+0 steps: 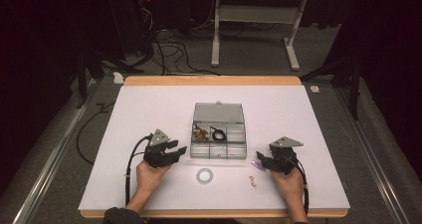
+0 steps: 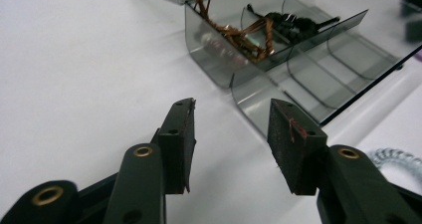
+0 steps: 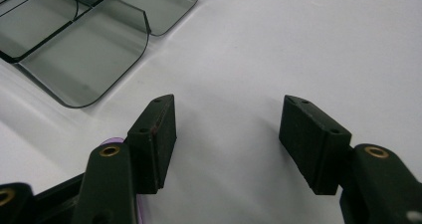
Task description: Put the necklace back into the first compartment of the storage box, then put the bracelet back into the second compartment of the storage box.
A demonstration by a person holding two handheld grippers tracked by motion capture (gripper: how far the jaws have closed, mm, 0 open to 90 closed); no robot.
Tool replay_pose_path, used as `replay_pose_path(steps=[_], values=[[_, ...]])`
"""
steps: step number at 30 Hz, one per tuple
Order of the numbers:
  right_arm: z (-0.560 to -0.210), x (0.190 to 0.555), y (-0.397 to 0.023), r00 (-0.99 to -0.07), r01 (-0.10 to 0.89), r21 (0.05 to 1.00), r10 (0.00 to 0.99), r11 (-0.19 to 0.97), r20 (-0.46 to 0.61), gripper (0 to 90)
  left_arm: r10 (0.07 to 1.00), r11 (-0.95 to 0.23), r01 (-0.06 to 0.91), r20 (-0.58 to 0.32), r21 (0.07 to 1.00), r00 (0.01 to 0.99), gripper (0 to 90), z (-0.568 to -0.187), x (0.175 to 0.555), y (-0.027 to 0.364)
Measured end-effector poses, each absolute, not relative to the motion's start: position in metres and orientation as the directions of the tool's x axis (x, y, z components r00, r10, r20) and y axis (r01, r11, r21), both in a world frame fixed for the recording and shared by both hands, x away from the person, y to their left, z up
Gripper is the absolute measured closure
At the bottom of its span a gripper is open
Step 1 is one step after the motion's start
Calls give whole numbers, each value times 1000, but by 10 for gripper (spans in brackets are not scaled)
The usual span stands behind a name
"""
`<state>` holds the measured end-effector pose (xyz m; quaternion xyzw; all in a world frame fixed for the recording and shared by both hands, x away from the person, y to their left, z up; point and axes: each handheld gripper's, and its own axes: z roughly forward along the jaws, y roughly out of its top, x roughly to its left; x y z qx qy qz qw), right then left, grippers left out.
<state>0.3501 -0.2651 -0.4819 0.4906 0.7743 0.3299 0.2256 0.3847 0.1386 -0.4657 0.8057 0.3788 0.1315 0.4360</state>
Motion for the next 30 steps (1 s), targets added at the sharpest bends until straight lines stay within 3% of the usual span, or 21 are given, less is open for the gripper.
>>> replay_pose_path(steps=[13, 19, 25, 30], values=[[-482, 350, -265, -416, 612, 732, 909, 301, -26, 402, 761, -379, 521, -62, 764, 645, 481, -483, 387, 141], [-482, 350, -265, -417, 612, 731, 908, 302, -25, 404, 766, -367, 534, -78, 761, 638, 462, -485, 391, 142], [-482, 350, -265, -419, 609, 732, 907, 306, -30, 408, 769, -415, 508, -7, 755, 639, 426, -485, 388, 135], [-482, 350, -266, -423, 613, 732, 906, 298, -15, 421, 768, -411, 507, -12, 757, 641, 420, -486, 388, 135]])
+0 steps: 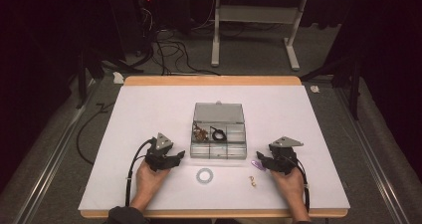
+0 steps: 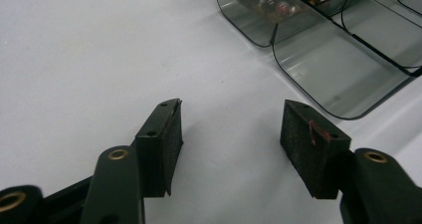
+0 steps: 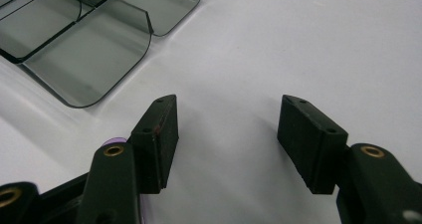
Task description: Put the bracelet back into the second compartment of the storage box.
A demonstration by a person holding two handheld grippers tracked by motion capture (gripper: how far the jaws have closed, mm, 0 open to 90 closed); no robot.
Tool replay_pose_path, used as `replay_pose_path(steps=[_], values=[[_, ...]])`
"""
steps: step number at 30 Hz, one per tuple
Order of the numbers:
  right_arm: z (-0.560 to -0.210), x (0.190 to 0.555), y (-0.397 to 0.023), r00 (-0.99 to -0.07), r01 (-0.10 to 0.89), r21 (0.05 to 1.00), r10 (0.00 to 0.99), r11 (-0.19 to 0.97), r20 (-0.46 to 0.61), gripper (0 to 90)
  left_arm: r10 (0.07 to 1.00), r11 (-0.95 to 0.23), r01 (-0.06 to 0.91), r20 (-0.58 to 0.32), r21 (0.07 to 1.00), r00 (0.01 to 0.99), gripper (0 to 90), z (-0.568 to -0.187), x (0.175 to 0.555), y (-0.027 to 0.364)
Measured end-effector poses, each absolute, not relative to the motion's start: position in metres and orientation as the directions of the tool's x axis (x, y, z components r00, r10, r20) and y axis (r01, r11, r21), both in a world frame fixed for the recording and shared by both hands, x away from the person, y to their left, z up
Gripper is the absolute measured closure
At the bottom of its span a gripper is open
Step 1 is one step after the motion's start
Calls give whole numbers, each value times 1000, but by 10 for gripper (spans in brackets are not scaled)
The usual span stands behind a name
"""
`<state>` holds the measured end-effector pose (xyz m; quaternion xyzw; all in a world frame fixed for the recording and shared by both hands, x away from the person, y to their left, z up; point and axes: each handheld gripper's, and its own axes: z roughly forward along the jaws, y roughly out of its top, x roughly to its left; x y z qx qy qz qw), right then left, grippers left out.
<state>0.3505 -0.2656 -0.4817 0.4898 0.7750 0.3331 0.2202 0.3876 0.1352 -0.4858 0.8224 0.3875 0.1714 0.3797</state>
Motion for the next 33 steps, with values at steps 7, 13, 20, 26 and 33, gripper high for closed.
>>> replay_pose_path(steps=[7, 13, 20, 26, 33], values=[[-479, 351, -268, -458, 609, 722, 889, 329, -19, 483, 771, -411, 508, -9, 757, 637, 410, -486, 387, 135], [-465, 343, -273, -472, 603, 736, 881, 308, 18, 566, 772, -414, 508, -5, 755, 636, 404, -486, 387, 135], [-449, 318, -264, -551, 554, 757, 834, 347, 20, 653, 773, -412, 511, -8, 755, 635, 398, -486, 388, 135], [-449, 305, -254, -598, 536, 757, 801, 374, 27, 667, 774, -410, 513, -10, 755, 633, 395, -486, 387, 135], [-454, 295, -241, -639, 539, 737, 768, 408, 43, 667, 774, -409, 513, -11, 754, 633, 394, -486, 388, 135]])
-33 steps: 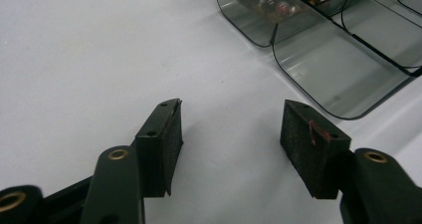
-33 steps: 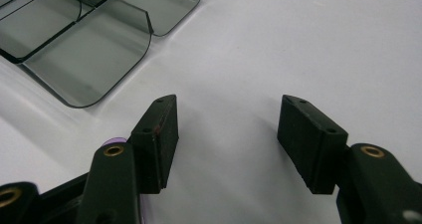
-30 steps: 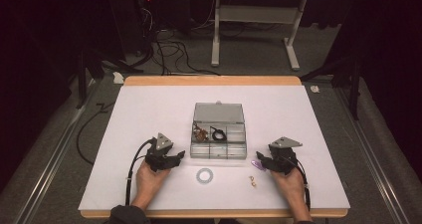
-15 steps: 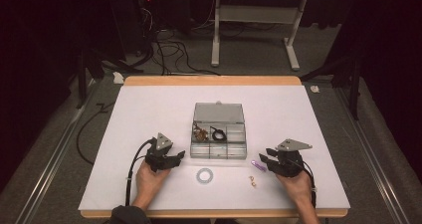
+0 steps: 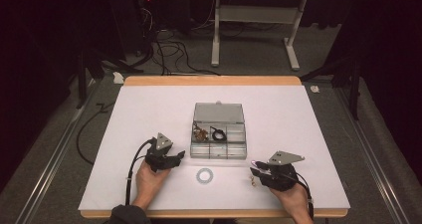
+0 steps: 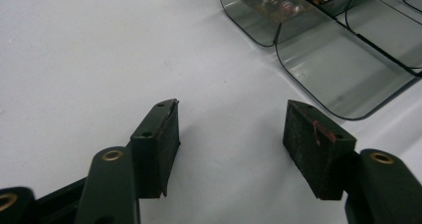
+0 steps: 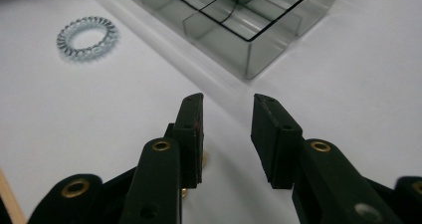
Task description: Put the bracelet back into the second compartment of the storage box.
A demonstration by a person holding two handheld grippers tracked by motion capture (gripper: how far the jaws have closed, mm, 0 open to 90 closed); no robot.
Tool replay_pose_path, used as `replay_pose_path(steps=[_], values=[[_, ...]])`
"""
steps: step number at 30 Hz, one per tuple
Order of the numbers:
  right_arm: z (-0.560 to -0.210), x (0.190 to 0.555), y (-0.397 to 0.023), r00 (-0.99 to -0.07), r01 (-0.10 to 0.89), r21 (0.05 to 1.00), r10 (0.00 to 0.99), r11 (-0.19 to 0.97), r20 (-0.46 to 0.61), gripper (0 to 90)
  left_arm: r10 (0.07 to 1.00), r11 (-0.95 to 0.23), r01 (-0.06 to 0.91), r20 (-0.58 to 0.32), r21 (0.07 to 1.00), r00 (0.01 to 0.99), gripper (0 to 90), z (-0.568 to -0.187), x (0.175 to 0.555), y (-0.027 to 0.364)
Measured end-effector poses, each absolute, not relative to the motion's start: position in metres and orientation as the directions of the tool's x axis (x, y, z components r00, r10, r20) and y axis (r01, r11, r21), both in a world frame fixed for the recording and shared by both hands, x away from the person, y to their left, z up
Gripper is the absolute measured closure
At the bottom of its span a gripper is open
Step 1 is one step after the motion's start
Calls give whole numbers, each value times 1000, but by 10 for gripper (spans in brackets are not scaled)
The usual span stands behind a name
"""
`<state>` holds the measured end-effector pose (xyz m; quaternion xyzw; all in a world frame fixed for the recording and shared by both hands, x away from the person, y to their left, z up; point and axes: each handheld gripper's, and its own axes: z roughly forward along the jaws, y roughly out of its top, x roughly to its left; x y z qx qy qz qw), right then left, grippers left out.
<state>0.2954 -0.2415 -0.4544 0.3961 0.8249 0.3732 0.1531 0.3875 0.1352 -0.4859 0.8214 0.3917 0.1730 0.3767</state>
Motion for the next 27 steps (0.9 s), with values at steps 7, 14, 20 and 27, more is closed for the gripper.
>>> replay_pose_path(steps=[7, 14, 20, 27], values=[[-460, 293, -234, -661, 541, 713, 750, 447, 31, 666, 775, -408, 512, -10, 756, 632, 391, -486, 387, 135], [-465, 293, -233, -661, 557, 695, 749, 455, 39, 666, 775, -409, 514, -9, 754, 631, 387, -486, 387, 135], [-470, 294, -237, -654, 565, 691, 755, 451, 42, 678, 776, -409, 514, -10, 754, 631, 384, -486, 387, 135], [-470, 293, -241, -653, 565, 694, 756, 447, 44, 732, 776, -410, 513, -8, 754, 631, 382, -486, 388, 135]])
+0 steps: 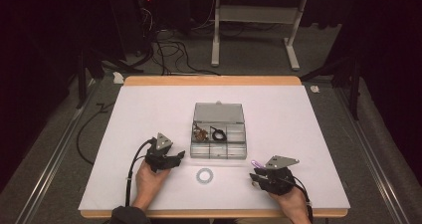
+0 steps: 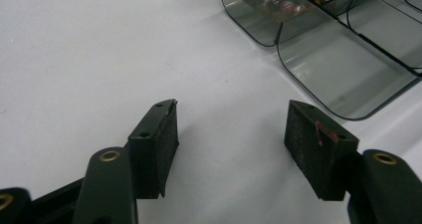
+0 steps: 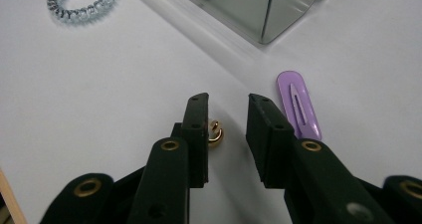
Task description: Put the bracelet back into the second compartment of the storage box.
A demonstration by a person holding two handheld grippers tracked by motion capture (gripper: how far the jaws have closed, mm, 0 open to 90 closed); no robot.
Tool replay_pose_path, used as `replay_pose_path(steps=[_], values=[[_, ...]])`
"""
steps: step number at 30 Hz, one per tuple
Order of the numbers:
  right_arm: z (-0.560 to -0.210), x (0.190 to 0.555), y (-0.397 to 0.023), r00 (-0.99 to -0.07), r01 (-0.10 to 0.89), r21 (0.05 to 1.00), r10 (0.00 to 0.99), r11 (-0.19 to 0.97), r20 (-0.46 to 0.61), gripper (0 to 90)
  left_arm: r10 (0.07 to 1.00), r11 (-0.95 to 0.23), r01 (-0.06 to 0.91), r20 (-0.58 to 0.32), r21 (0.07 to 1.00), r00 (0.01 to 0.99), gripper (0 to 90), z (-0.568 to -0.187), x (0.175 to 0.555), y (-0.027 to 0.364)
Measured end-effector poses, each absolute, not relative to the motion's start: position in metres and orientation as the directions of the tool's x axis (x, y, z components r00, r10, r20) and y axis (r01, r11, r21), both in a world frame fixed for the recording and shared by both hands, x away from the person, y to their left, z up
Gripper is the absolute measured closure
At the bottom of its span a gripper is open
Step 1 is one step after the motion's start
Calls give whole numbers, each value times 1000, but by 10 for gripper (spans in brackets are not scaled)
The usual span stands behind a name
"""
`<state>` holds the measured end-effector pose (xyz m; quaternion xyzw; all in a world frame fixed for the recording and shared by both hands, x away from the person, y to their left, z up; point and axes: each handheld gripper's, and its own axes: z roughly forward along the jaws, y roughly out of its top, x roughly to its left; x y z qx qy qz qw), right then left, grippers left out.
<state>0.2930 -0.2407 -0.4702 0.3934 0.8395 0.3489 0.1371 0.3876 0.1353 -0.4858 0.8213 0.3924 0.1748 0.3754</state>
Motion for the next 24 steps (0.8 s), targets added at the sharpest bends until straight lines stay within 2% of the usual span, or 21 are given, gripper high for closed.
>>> replay_pose_path(steps=[11, 24], values=[[-474, 294, -239, -667, 550, 691, 745, 469, 26, 817, 776, -410, 513, -7, 754, 630, 380, -486, 388, 135], [-474, 294, -238, -662, 549, 695, 749, 465, 23, 833, 777, -409, 514, -7, 754, 629, 377, -486, 388, 135]])
